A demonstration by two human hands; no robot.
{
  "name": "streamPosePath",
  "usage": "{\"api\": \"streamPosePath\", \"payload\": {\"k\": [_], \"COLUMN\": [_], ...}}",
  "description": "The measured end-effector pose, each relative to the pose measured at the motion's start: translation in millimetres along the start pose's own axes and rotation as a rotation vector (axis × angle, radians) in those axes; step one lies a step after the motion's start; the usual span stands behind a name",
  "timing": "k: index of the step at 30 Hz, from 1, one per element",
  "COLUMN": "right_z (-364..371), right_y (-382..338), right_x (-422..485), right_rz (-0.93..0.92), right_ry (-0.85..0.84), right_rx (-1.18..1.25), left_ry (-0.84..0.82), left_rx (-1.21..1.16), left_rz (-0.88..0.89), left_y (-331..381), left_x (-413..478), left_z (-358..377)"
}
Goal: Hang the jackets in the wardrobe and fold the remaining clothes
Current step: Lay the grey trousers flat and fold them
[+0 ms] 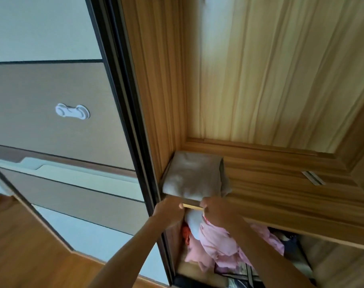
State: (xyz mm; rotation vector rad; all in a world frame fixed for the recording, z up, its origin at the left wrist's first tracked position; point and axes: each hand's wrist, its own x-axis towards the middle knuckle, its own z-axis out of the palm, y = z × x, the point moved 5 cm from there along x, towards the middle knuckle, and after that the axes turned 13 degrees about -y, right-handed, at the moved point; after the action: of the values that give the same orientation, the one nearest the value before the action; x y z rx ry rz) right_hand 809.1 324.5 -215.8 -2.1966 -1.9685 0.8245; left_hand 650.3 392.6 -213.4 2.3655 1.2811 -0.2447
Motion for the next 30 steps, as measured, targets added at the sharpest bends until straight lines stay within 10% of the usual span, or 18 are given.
{"api": "streamPosePath", "payload": {"k": [11,30], "right_z": [50,189], "right_y": [-117,-470], "right_x": [-20,-44], "right_rz": [-0.231,-0.514], "right_ry": [-0.144,-0.357], "right_rx": [-0.198,-0.209], "left_ry": [-0.235,-0.155], "left_rx": [-0.127,-0.438], "left_rz": [-0.214,-0.572], "left_y": [-95,-370], "left_x": [-101,-388], "left_z": [28,20]}}
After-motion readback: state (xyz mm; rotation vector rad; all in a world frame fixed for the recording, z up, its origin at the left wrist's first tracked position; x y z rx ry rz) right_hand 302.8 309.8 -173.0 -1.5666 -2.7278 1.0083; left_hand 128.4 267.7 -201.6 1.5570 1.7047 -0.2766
